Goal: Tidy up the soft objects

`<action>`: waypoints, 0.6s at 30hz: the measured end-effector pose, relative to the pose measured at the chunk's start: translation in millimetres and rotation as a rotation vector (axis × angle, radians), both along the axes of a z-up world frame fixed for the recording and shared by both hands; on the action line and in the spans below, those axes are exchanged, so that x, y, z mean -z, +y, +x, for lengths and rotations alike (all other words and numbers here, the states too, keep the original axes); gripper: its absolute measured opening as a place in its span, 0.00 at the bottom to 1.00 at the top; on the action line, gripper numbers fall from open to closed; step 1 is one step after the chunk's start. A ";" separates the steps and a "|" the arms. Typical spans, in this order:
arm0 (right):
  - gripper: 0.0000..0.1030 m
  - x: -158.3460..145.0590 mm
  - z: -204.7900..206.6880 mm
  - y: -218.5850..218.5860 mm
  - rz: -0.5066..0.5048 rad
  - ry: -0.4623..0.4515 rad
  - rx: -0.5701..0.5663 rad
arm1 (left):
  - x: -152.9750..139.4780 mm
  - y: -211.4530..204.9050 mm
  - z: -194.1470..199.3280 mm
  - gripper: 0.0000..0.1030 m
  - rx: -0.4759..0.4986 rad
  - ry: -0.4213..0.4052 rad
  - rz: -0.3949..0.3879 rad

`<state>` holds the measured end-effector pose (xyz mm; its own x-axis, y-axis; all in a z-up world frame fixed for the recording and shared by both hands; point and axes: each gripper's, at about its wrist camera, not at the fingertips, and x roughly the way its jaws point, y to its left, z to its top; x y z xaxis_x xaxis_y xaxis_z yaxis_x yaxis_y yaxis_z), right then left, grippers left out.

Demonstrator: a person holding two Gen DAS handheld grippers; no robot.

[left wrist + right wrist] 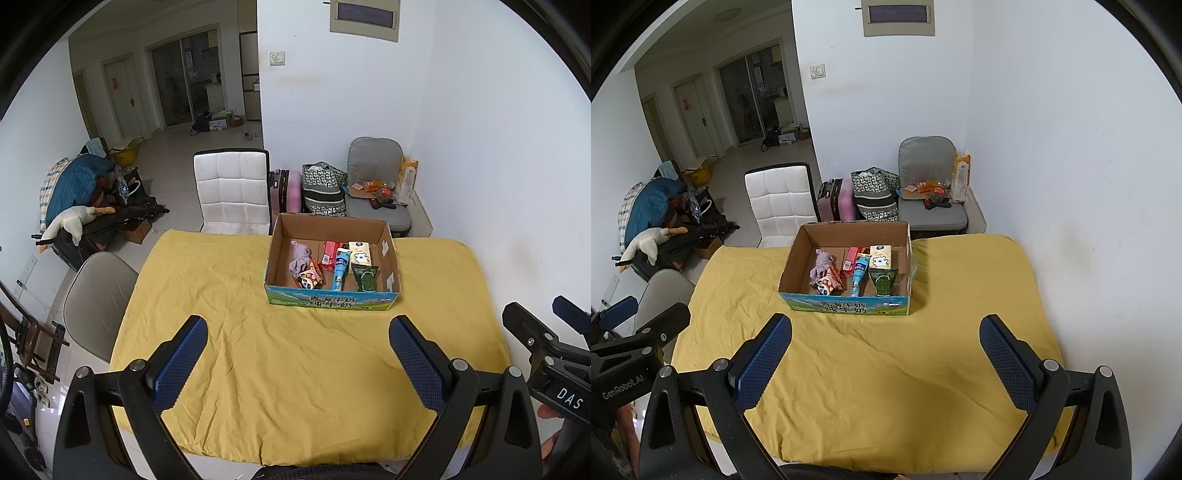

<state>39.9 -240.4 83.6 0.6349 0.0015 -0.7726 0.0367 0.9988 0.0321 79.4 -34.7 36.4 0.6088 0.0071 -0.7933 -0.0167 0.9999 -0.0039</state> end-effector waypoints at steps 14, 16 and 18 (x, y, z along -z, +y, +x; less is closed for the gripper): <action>1.00 2.1 0.8 -3.9 0.000 0.000 -0.005 | 0.6 -3.7 -2.7 0.98 -0.012 0.002 -0.012; 1.00 2.0 1.1 -3.7 -0.001 -0.001 -0.006 | 0.3 -3.2 -6.0 0.98 -0.016 0.003 -0.012; 1.00 2.6 -0.2 -5.2 0.000 0.001 -0.006 | 0.9 -4.7 -6.8 0.98 -0.016 0.006 -0.014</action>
<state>39.7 -245.6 81.0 0.6344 0.0049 -0.7730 0.0309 0.9990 0.0317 72.6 -39.3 35.5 0.6042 0.0053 -0.7968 -0.0327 0.9993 -0.0181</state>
